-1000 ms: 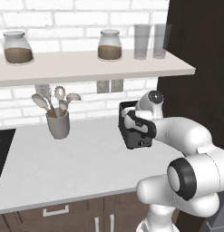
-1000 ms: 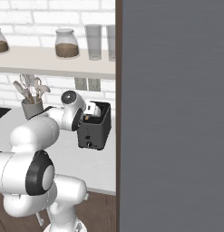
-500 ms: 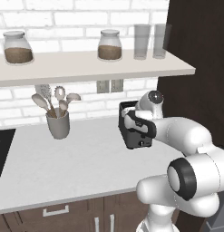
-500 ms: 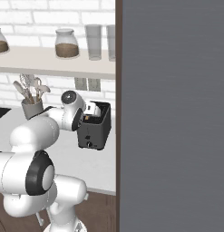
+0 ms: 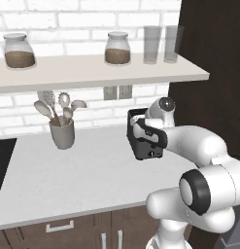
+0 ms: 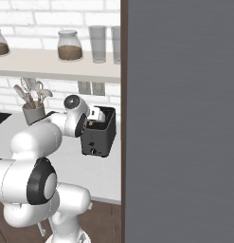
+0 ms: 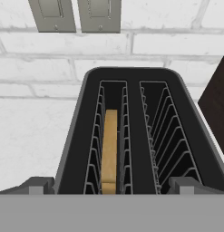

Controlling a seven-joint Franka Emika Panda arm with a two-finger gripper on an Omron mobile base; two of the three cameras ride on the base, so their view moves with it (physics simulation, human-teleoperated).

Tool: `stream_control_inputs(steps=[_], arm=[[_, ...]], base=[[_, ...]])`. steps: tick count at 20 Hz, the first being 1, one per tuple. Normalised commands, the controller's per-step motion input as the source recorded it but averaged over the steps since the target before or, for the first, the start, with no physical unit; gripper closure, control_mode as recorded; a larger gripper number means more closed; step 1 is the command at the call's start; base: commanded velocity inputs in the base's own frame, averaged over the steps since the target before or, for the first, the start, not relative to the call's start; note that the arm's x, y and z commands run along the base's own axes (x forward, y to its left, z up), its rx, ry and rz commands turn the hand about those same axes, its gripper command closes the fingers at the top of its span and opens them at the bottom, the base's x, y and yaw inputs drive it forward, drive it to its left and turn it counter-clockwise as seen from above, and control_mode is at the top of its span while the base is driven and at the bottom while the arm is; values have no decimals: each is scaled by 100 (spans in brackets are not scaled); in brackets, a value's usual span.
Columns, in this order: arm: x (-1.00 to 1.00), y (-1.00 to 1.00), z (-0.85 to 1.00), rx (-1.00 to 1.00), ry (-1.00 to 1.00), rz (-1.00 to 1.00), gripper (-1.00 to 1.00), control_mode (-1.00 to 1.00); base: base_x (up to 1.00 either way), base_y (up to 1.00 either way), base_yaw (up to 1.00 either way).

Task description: Start the toaster. Once the lever pops up, take the bread to the plate on the dining counter.

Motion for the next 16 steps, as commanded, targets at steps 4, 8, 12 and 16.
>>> stream_control_inputs(steps=[4,8,12,16], arm=[[0,0,0,0,0,0,-100,-100],[0,0,0,0,0,0,-100,-100],[0,0,0,0,0,0,-100,-100],[0,0,0,0,0,0,-100,-100]], base=[[0,0,0],[0,0,0],[0,0,0],[0,0,0]])
